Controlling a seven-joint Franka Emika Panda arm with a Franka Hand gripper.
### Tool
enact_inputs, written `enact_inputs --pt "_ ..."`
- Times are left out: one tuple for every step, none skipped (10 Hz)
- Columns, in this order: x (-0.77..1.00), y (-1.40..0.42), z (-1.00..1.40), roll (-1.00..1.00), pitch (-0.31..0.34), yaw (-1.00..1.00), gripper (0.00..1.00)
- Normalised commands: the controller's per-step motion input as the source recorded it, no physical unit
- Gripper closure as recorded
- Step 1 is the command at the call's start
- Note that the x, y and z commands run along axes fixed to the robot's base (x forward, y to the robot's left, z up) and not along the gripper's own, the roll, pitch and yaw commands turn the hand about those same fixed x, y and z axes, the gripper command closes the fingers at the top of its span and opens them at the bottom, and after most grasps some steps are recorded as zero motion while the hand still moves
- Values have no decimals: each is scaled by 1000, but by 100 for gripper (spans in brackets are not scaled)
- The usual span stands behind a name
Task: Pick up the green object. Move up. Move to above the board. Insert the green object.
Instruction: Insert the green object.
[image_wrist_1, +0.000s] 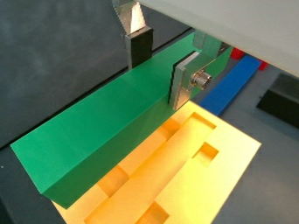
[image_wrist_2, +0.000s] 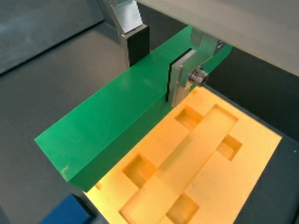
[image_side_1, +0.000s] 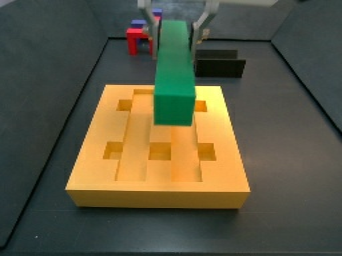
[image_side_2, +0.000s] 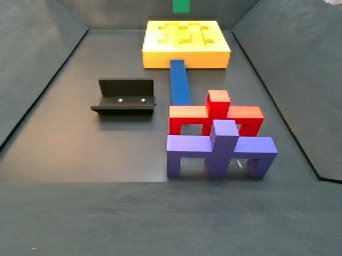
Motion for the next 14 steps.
enact_inputs --pt "-489 0 -606 153 -327 157 100" --pt "-520 0 -506 229 -246 111 100" --pt "-123 0 -337 226 6 97 100" --pt "-57 -20 -449 130 0 0 100" --pt "0 0 -354 186 43 0 100" --pt "-31 0 -346 176 120 -46 100" --pt "-149 0 -366 139 83 -54 100" --pt "-194 -103 -254 101 59 -34 100" --pt "-109 -203 -229 107 46 -11 100" --pt "-131 -171 -189 77 30 -14 100" --pt "-83 -180 -183 83 10 0 100" --pt "0 0 -311 46 0 0 100" --pt "-9 0 -377 83 0 20 100" --pt "-3 0 -403 63 0 34 100"
